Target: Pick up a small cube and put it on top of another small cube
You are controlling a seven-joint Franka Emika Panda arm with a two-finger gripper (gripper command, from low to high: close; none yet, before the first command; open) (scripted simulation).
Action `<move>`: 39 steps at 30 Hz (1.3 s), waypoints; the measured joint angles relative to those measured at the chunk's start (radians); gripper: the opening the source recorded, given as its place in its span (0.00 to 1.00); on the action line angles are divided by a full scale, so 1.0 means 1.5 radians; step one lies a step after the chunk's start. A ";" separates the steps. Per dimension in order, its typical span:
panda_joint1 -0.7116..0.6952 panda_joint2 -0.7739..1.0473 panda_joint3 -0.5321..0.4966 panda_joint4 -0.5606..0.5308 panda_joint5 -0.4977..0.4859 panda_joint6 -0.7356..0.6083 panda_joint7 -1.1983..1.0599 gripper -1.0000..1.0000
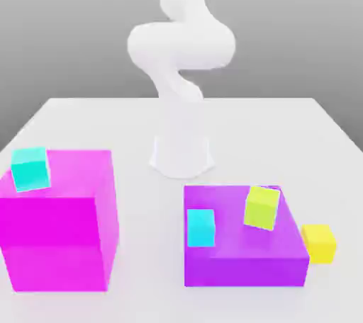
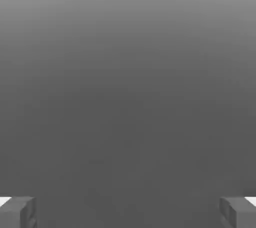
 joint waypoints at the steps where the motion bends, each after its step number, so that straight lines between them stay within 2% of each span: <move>1: 0.018 0.026 0.001 -0.009 0.001 0.013 -0.025 0.50; 10: 0.154 0.246 0.021 -0.085 0.015 0.123 -0.236 0.50; 17: 0.234 0.415 0.065 -0.144 0.012 0.208 -0.391 0.50; 23: 0.296 0.561 0.094 -0.190 -0.038 0.283 -0.481 0.50; 28: 0.326 0.682 0.061 -0.176 -0.085 0.375 -0.462 0.50; 29: 0.334 0.702 0.053 -0.172 -0.089 0.391 -0.459 0.00; 35: 0.336 0.712 0.050 -0.171 -0.093 0.398 -0.456 0.00; 39: 0.322 0.647 0.069 -0.183 -0.071 0.346 -0.473 0.00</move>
